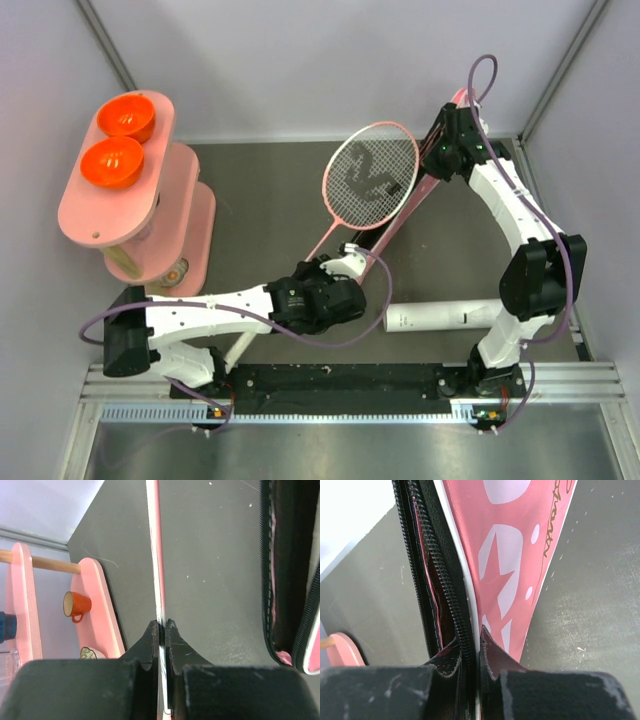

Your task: Pack up the badminton gear

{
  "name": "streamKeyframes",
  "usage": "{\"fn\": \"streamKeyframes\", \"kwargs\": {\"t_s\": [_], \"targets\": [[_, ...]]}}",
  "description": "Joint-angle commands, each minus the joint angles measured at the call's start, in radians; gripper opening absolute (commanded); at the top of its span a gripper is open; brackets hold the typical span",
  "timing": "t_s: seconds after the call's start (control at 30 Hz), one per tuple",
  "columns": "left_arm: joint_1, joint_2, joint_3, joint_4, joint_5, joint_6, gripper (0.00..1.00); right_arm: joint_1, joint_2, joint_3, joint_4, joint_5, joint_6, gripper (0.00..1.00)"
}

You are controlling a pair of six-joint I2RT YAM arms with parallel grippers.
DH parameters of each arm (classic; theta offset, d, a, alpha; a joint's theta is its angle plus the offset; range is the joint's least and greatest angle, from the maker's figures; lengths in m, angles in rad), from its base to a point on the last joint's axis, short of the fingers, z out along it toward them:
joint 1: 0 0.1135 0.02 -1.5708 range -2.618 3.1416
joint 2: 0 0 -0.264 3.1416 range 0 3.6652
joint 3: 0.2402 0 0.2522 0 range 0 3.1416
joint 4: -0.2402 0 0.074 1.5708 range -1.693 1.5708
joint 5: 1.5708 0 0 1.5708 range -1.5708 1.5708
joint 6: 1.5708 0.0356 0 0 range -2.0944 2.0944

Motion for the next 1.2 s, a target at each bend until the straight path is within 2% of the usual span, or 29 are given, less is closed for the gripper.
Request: {"fn": "streamKeyframes", "kwargs": {"t_s": [0.0, 0.37, 0.6, 0.77, 1.17], "targets": [[-0.025, 0.038, 0.012, -0.082, -0.045, 0.015, 0.0, -0.014, -0.011, 0.076, 0.032, 0.011, 0.035, 0.0], [-0.025, 0.189, 0.038, -0.166, -0.079, -0.011, 0.0, -0.017, -0.022, 0.063, 0.034, -0.006, 0.035, 0.0], [0.024, 0.134, 0.017, -0.178, -0.14, -0.034, 0.0, -0.023, -0.031, 0.056, 0.034, -0.012, 0.022, 0.0], [0.024, 0.169, 0.032, -0.201, -0.237, -0.036, 0.0, -0.026, -0.034, 0.057, 0.034, -0.025, 0.02, 0.0], [-0.032, 0.267, 0.075, -0.194, -0.219, -0.054, 0.0, -0.029, -0.033, 0.062, 0.034, -0.063, 0.072, 0.0]]}}
